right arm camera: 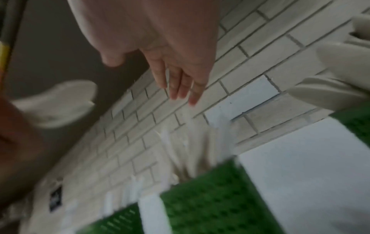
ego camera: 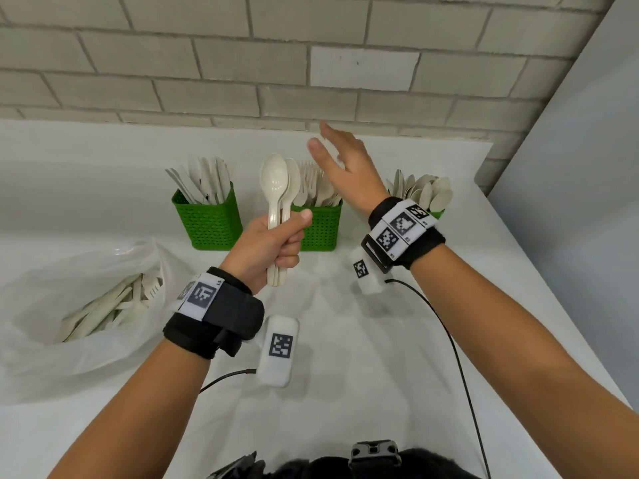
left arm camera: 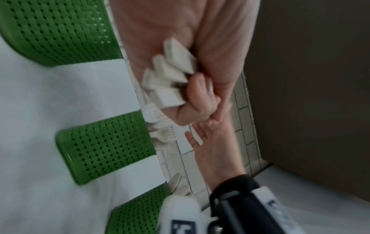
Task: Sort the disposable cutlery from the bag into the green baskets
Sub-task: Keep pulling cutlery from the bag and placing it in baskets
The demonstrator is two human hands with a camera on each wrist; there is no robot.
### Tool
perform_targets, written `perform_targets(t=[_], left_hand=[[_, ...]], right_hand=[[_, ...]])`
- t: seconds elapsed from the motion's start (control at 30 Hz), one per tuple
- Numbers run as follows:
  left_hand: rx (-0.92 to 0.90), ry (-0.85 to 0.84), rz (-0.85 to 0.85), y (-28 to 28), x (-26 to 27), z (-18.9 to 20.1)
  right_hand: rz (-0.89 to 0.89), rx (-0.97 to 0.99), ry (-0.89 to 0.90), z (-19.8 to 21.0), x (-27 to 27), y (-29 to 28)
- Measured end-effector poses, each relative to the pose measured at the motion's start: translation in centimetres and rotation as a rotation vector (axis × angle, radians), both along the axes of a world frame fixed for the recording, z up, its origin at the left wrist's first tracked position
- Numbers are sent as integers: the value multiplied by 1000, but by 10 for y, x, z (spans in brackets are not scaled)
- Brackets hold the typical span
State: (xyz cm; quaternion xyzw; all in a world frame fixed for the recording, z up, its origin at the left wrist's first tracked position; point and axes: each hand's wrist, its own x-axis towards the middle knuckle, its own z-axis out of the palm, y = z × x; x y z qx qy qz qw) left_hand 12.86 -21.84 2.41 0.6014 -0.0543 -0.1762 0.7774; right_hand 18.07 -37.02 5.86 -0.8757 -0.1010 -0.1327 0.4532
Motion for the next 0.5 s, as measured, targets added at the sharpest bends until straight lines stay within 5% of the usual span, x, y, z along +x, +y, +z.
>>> perform_targets(t=[0.17,0.33,0.5], left_hand=[[89,-64,-149,-23,2,1],[415,-116,-308,-51,2,-2],[429,-193,-336,-92,-1,6]], right_hand=[[280,182,352,12,-42,2],[191,403,366,6,-61,-34],[63,332,275,18,-72,-78]])
